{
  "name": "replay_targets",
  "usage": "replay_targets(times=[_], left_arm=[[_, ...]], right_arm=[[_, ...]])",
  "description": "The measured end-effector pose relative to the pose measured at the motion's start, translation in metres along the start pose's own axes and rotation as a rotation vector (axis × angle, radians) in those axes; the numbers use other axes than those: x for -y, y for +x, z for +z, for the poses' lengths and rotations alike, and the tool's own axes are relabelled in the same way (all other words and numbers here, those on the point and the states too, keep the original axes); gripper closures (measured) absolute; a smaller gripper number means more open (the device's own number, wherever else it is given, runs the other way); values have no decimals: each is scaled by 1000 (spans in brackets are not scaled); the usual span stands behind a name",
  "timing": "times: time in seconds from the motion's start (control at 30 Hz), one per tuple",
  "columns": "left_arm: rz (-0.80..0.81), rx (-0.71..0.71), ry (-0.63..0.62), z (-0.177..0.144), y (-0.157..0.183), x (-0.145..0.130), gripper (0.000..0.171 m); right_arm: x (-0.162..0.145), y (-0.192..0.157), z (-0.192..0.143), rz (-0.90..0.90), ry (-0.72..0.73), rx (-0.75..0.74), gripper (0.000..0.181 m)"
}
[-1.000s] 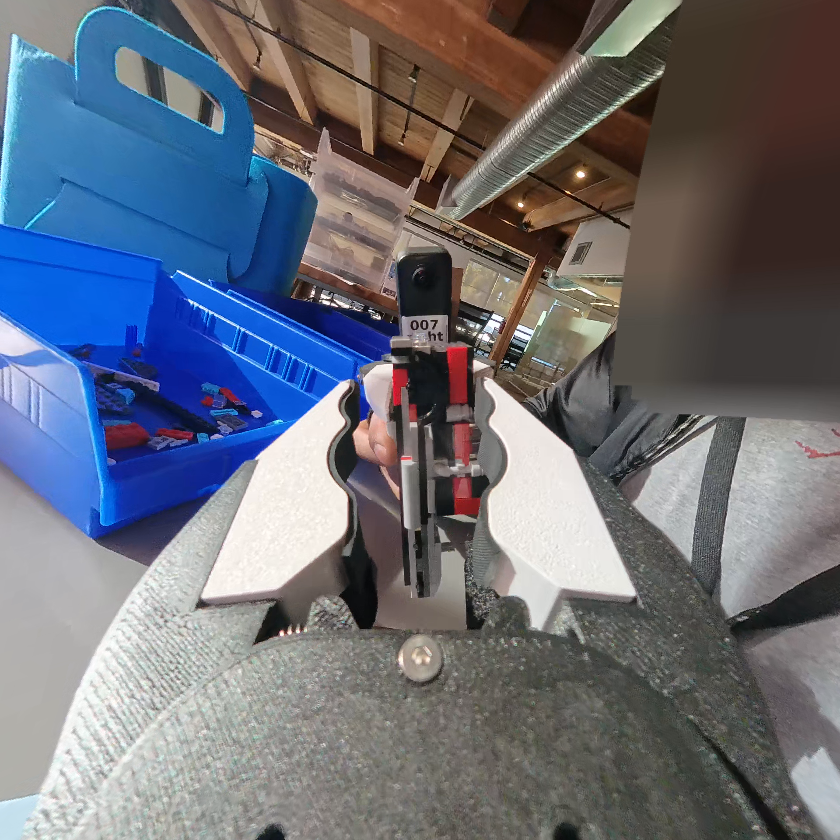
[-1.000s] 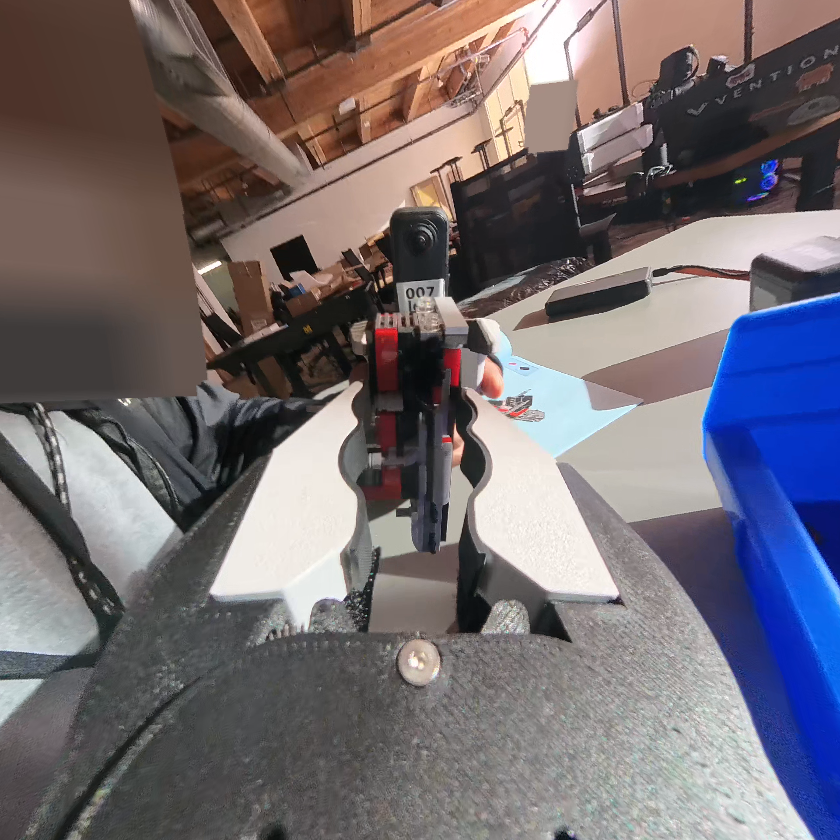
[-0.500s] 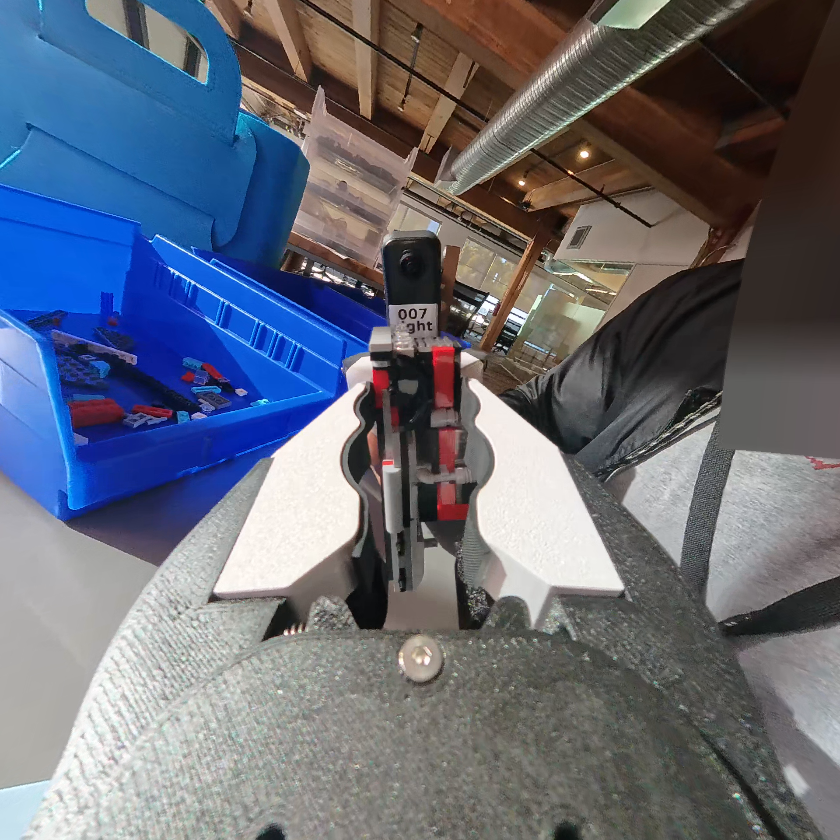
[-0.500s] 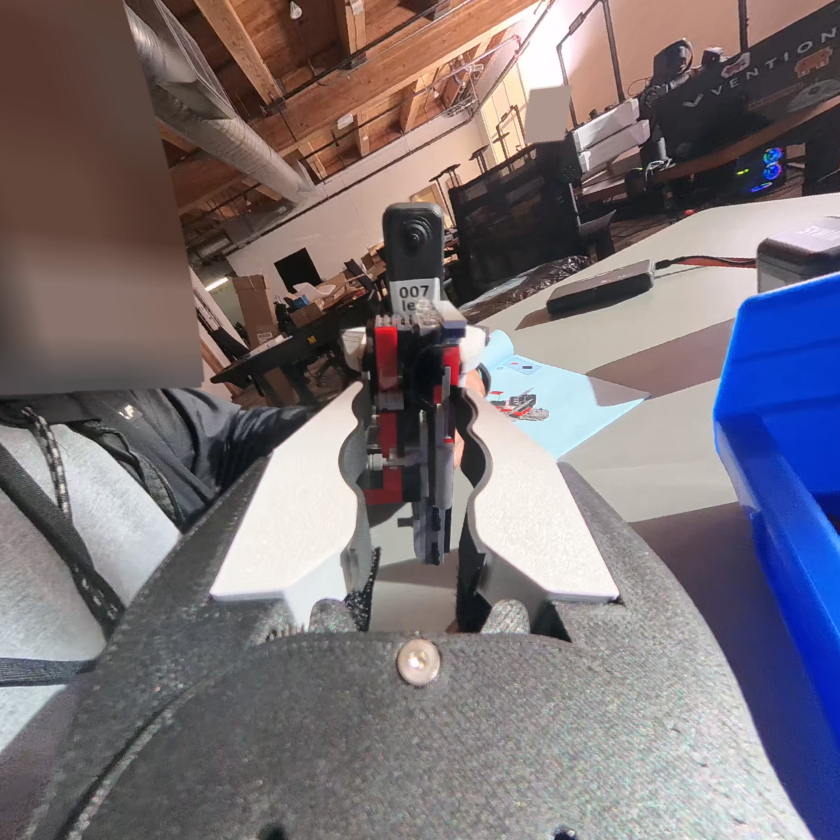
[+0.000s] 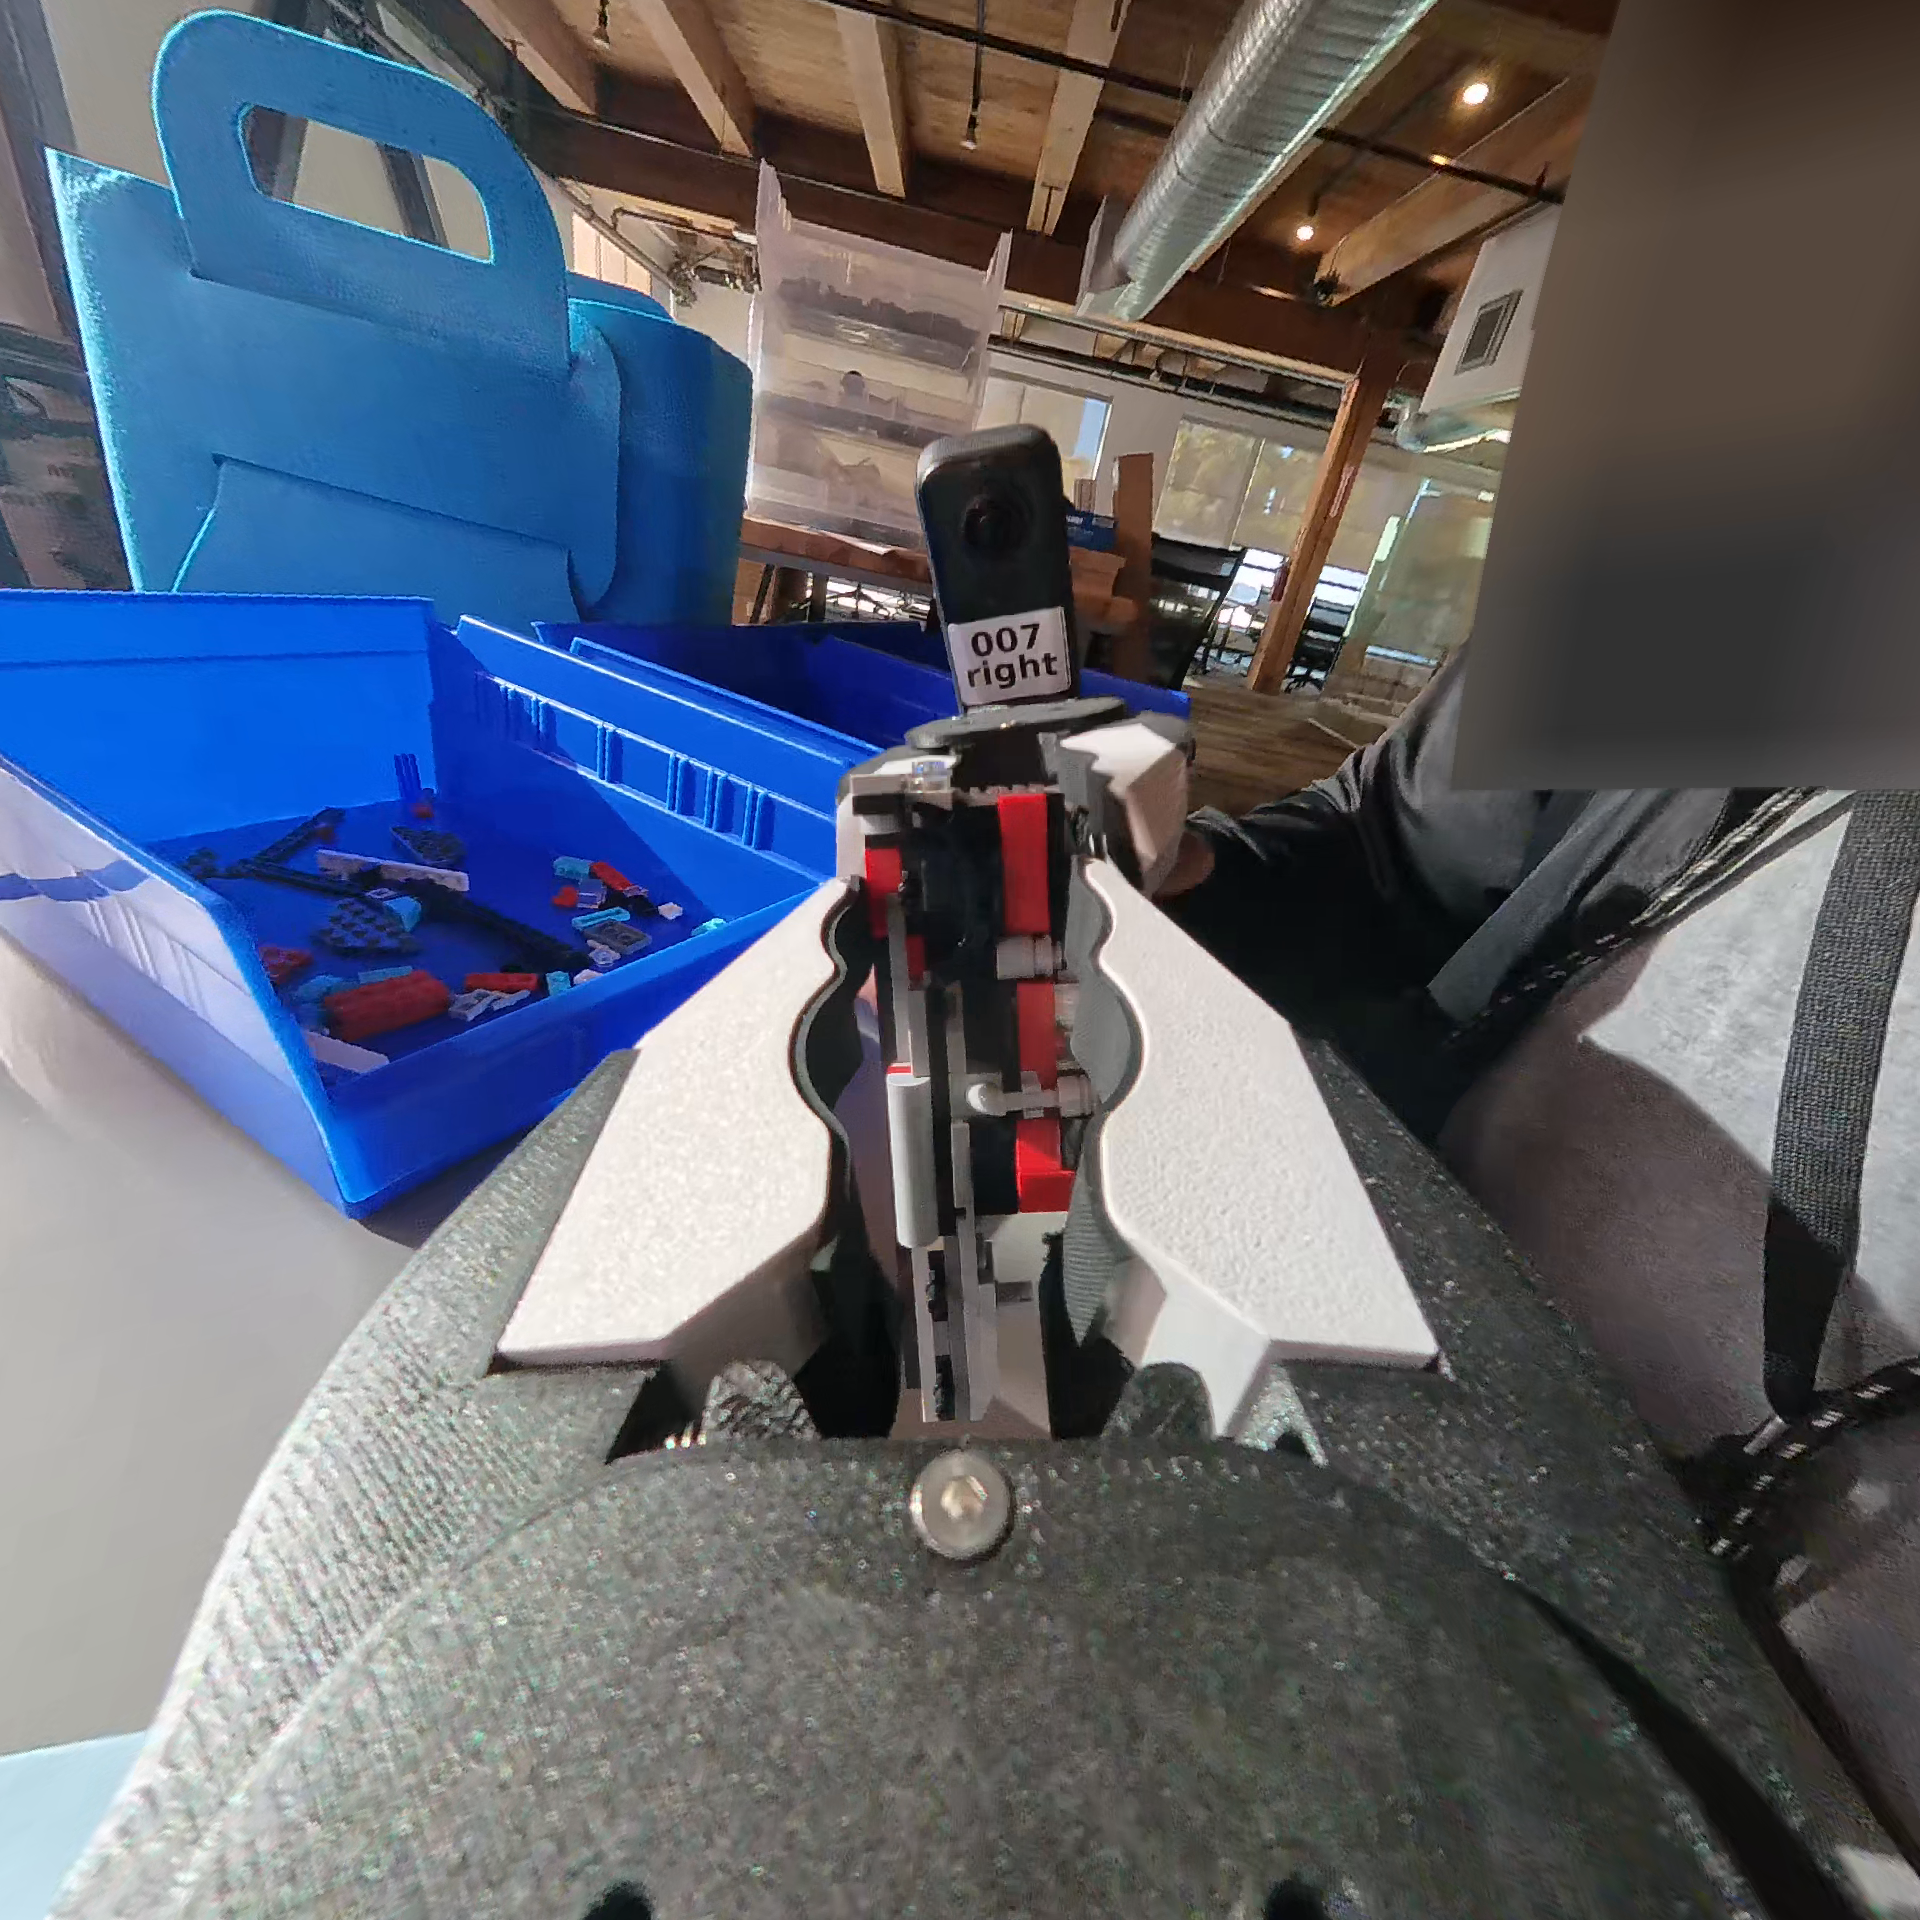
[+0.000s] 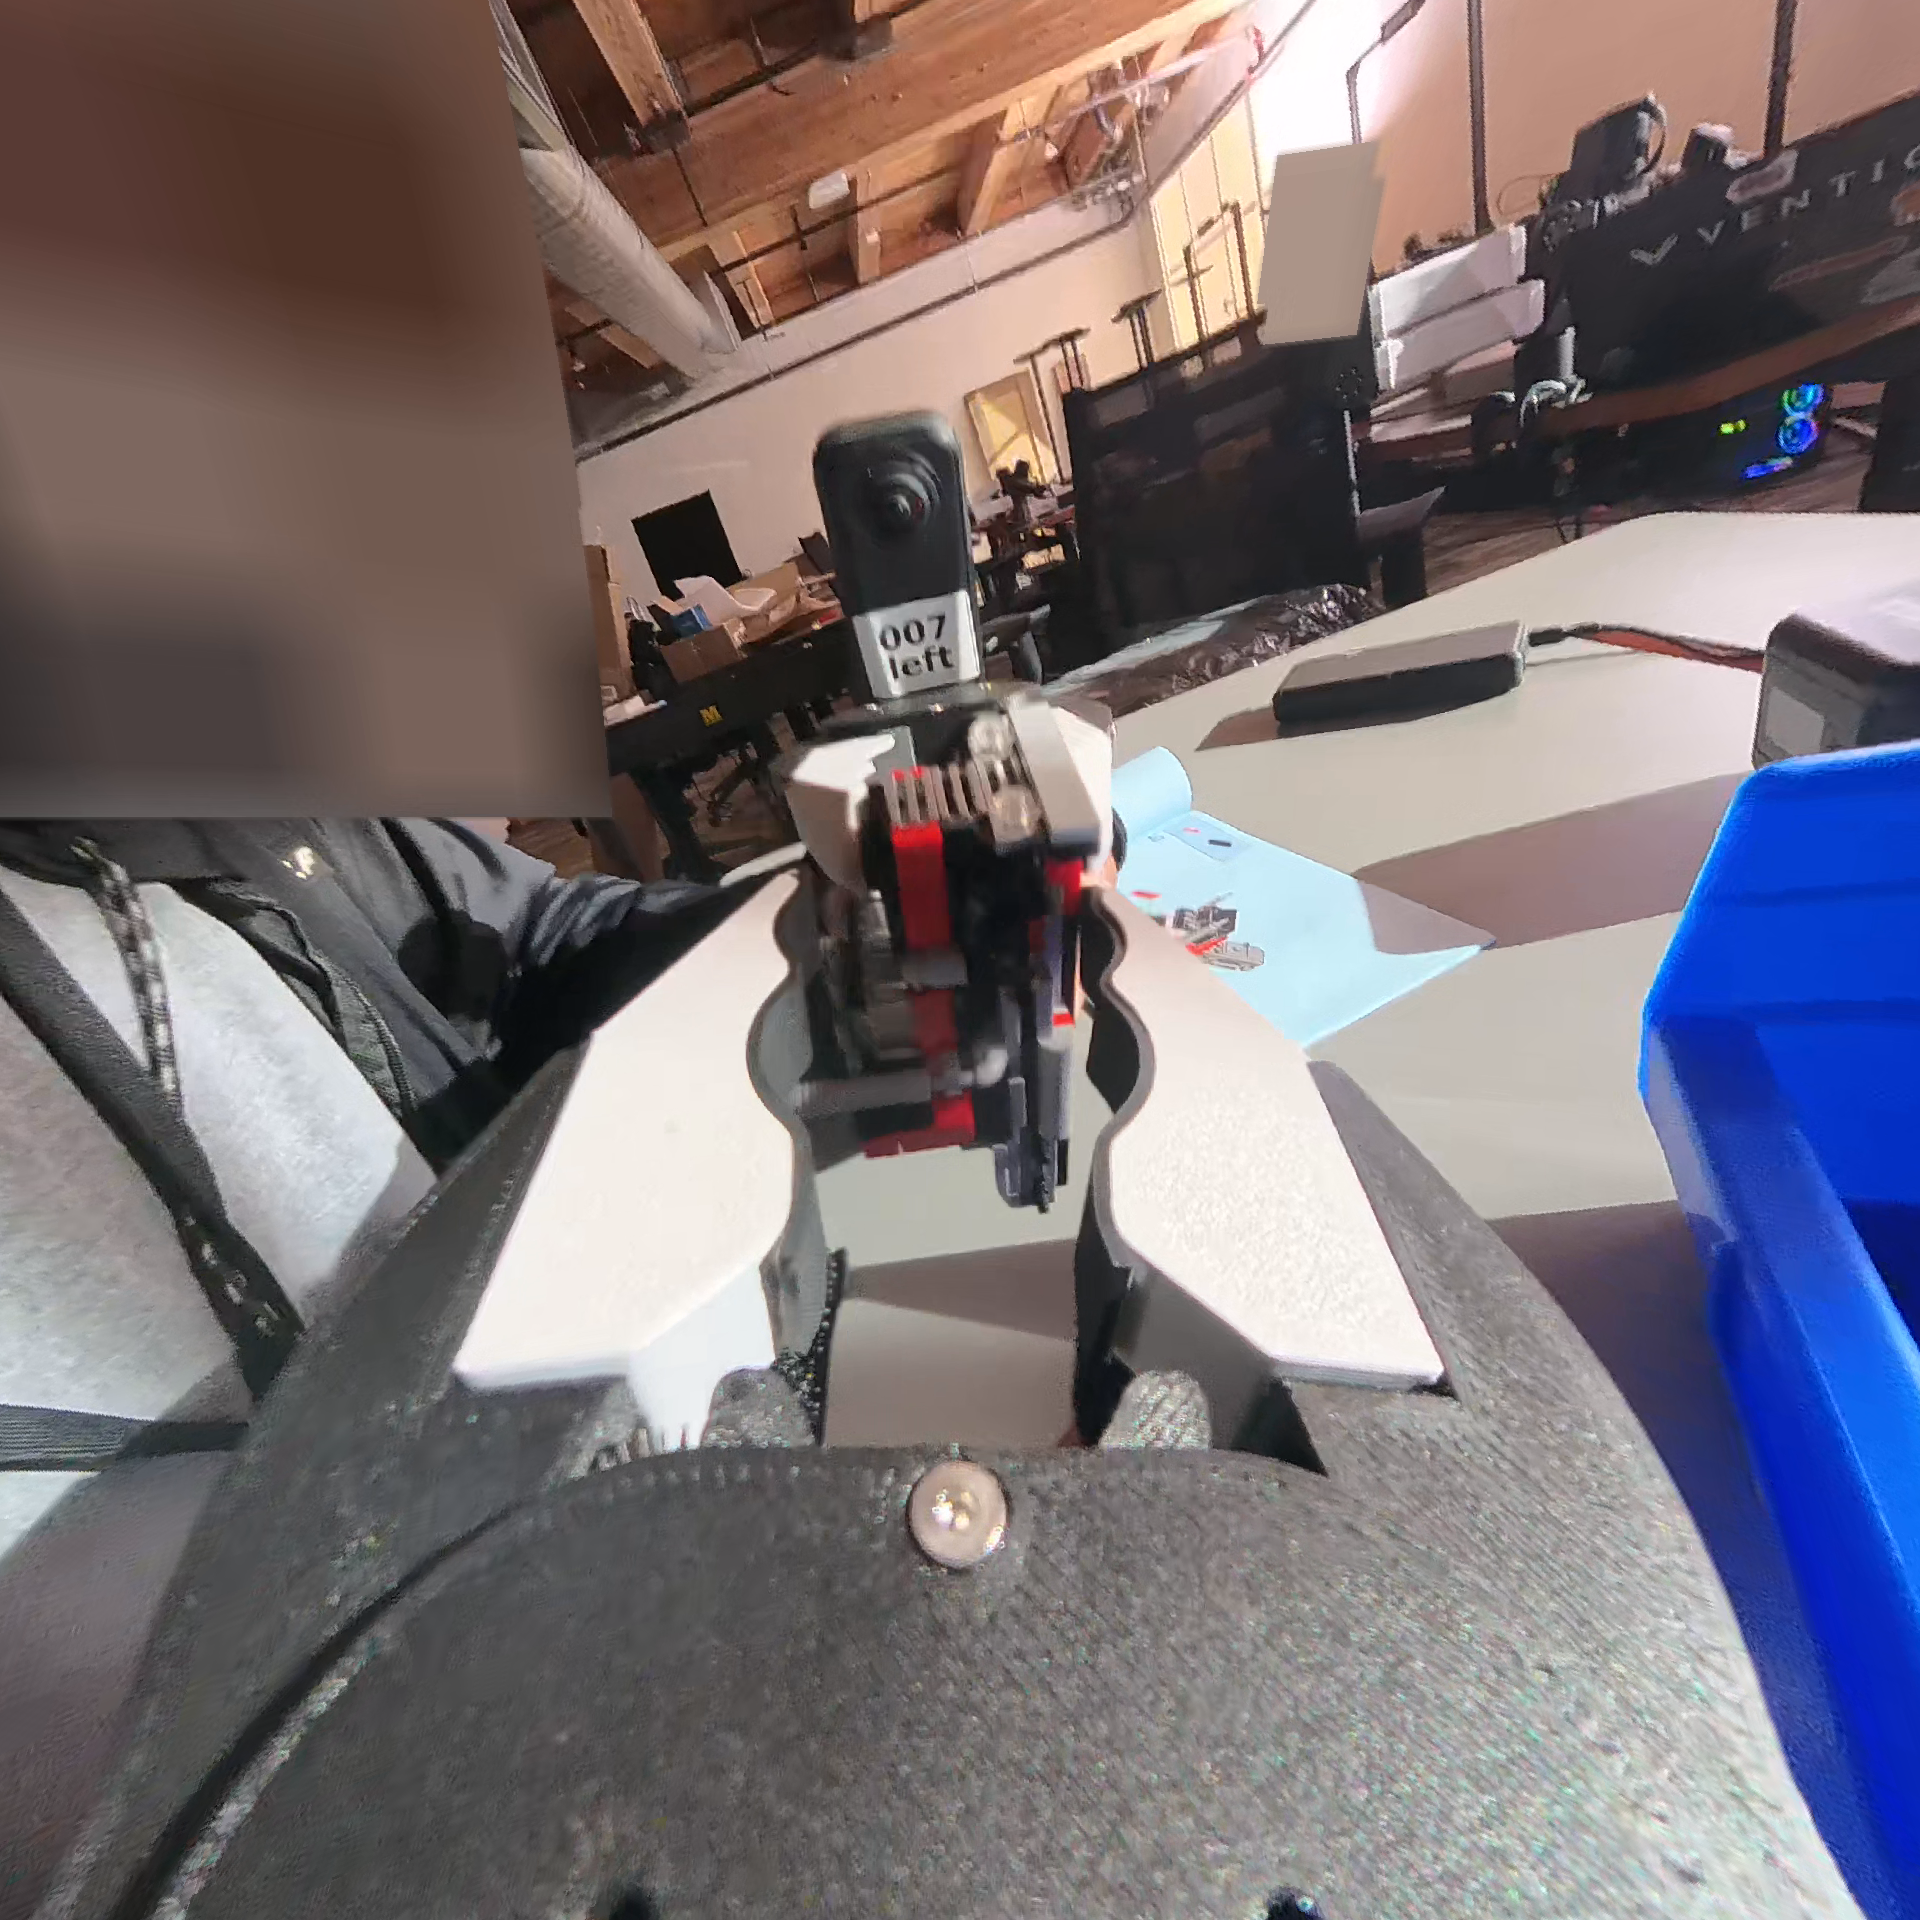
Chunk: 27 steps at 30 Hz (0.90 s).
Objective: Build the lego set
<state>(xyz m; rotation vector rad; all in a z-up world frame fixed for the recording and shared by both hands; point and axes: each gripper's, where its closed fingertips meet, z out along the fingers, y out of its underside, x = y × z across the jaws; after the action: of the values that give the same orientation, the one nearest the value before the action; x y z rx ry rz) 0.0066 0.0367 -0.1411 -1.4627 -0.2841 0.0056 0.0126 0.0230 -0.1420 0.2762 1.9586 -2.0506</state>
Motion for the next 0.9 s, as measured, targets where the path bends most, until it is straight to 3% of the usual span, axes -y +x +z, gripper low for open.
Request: replay_targets(times=[0.17, 0.3, 0.9], left_arm=[[61, 12, -28, -1, 2, -1, 134], [92, 7, -49, 1, 6, -3, 134], [107, -1, -34, 1, 11, 1, 135]], right_arm=[[10, -1, -5, -7, 38, -3, 127], [12, -1, -6, -21, 60, -7, 140], [14, -6, -6, -61, 82, -1, 142]])
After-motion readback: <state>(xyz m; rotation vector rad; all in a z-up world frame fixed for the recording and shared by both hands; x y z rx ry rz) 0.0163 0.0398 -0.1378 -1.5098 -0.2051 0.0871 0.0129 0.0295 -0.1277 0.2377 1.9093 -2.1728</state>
